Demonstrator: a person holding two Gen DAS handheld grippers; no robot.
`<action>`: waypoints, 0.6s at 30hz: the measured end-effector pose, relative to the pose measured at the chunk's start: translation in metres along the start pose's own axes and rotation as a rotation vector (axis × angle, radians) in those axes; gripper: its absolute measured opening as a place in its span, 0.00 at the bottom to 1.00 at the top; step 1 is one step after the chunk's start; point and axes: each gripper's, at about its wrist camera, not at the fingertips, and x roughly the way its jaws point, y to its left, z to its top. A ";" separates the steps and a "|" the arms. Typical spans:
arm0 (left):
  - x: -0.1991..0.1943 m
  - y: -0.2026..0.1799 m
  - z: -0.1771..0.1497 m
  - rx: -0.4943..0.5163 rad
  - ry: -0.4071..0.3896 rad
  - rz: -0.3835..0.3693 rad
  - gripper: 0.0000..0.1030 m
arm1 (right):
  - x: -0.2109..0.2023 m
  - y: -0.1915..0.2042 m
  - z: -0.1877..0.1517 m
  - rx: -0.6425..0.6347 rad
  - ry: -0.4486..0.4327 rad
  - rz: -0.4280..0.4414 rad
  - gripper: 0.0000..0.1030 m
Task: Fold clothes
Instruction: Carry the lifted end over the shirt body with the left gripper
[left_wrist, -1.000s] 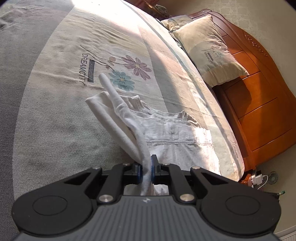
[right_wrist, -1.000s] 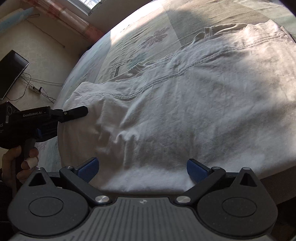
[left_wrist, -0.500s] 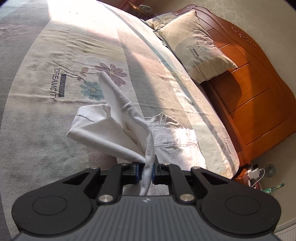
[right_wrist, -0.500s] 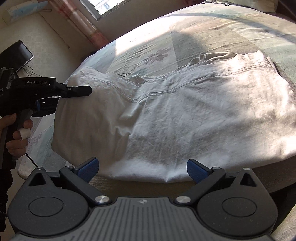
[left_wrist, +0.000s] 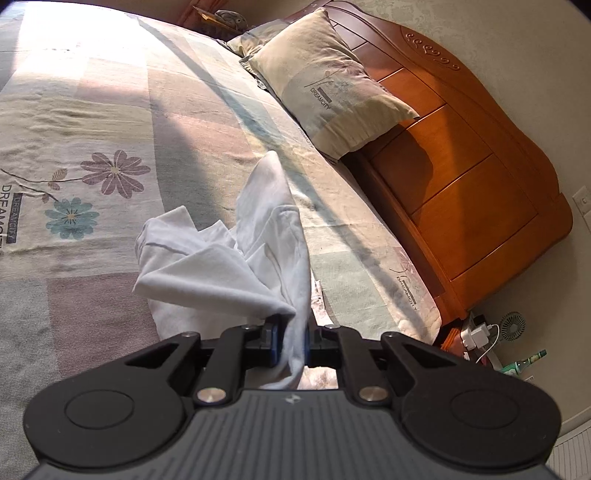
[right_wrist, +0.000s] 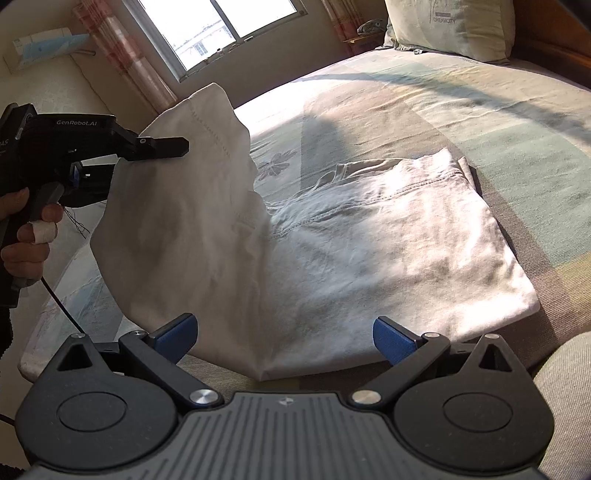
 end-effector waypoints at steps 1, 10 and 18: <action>0.006 -0.005 0.001 0.007 0.006 -0.004 0.09 | -0.004 -0.003 0.000 -0.001 -0.008 -0.006 1.00; 0.074 -0.046 0.002 0.051 0.103 -0.019 0.09 | -0.041 -0.041 0.003 0.067 -0.080 -0.055 1.00; 0.129 -0.063 -0.005 0.061 0.180 0.011 0.09 | -0.058 -0.069 0.002 0.128 -0.109 -0.098 1.00</action>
